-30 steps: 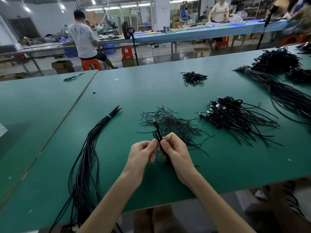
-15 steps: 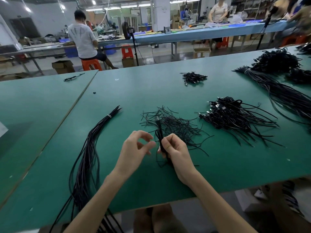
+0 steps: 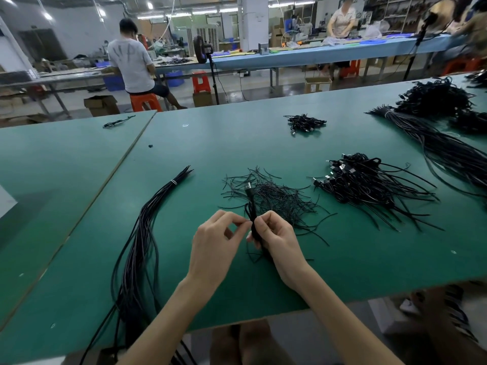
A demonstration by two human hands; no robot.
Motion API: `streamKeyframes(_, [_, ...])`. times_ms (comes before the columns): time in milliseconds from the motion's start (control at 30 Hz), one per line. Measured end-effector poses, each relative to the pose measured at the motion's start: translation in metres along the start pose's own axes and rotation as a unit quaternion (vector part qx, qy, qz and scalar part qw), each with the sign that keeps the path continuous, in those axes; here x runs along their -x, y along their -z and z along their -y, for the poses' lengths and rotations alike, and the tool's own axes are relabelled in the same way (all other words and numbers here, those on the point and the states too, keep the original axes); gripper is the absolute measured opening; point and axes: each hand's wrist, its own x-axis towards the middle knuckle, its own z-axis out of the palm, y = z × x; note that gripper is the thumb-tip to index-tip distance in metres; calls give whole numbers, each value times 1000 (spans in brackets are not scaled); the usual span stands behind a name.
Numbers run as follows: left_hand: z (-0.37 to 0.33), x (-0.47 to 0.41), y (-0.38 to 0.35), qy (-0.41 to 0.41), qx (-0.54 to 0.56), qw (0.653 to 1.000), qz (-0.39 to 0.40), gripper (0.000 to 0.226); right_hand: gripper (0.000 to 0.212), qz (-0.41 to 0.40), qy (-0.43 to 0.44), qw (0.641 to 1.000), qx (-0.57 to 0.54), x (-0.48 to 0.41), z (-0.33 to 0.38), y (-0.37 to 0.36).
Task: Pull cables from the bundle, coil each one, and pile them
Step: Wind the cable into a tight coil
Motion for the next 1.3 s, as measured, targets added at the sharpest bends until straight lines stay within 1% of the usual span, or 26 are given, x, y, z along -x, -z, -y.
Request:
streamKeyframes(67, [-2, 1, -5, 97, 86, 991, 12, 9, 23, 4, 0, 1000, -2, 0, 1, 1])
streamKeyframes(133, [-1, -1, -5, 205, 209, 955, 47, 10, 23, 5, 2, 1000, -8, 0, 1, 1])
streamKeyframes(167, [-1, -4, -3, 271, 283, 917, 75, 12, 22, 4, 3, 1000, -10, -1, 0, 1])
streamKeyframes(267, [1, -10, 4, 454, 427, 765, 160, 15, 18, 3, 5, 1000, -3, -1, -1, 1])
streamKeyframes(300, [2, -12, 5, 486, 443, 733, 175, 14, 17, 5, 4, 1000, -1, -1, -1, 1])
streamKeyframes(333, [4, -13, 7, 498, 450, 717, 188, 12, 17, 6, 3, 1000, 2, -1, -1, 1])
streamKeyframes(367, [5, -14, 8, 494, 451, 715, 200, 11, 18, 5, 1, 1000, 5, -1, -1, 1])
streamKeyframes(400, [6, -15, 9, 478, 445, 727, 211, 13, 18, 3, 0, 1000, 7, 0, -1, 1])
streamKeyframes(433, [7, -15, 10, 449, 420, 759, 215, 17, 18, 2, -1, 1000, 9, -1, 0, 1])
streamKeyframes(467, [8, -15, 11, 410, 376, 805, 205, 21, 19, 0, -2, 1000, 12, -1, 0, 0])
streamKeyframes(533, [9, -13, 12, 308, 267, 901, 147, 18, 20, -6, -9, 1000, 15, -1, 0, 0])
streamKeyframes(567, [10, -12, 12, 253, 222, 935, 112, 12, 20, -11, -14, 1000, 11, -1, 0, 0])
streamKeyframes(600, [10, -11, 13, 200, 187, 958, 88, 12, 20, -14, -17, 1000, 6, -1, 0, 0])
streamKeyframes(667, [9, -8, 12, 97, 99, 987, 83, 20, 21, -14, -21, 1000, 4, -1, 0, 0])
streamKeyframes(733, [8, -6, 11, -4, -8, 997, 78, 19, 21, -10, -22, 1000, 5, -1, 0, 0])
streamKeyframes(800, [5, -4, 11, -67, -68, 994, 54, 14, 22, -8, -23, 1000, 3, -1, 0, 0])
streamKeyframes(900, [3, -3, 8, -97, -103, 989, 32, 15, 24, -9, -21, 1000, 4, -1, 0, 0])
streamKeyframes(967, [-1, -2, 3, -30, -52, 997, 39, 17, 24, -7, -12, 1000, 7, -1, 0, 0])
streamKeyframes(1000, [-3, -2, -1, 40, 10, 998, 50, 19, 23, -7, -8, 1000, 7, -1, 1, 0])
streamKeyframes(1033, [-3, -3, -4, 122, 93, 986, 60, 20, 21, -7, -6, 1000, 6, 0, 1, 0])
streamKeyframes(1067, [-4, -4, -5, 207, 183, 959, 69, 21, 20, -7, -4, 1000, 6, 0, 2, 0])
streamKeyframes(1133, [-8, -4, -6, 353, 343, 866, 91, 20, 19, -7, -2, 1000, 5, 1, 3, 0])
streamKeyframes(1200, [-7, -5, -6, 437, 432, 781, 111, 19, 18, -8, 0, 1000, 11, 1, 2, 0])
streamKeyframes(1233, [-6, -6, -5, 459, 447, 758, 124, 17, 18, -9, 0, 1000, 15, 1, 2, -1])
streamKeyframes(1267, [-5, -7, -5, 465, 449, 751, 140, 14, 18, -10, 0, 1000, 17, 1, 2, 0])
streamKeyframes(1300, [-3, -8, -4, 451, 434, 765, 152, 15, 19, -12, -1, 1000, 19, 1, 2, -1])
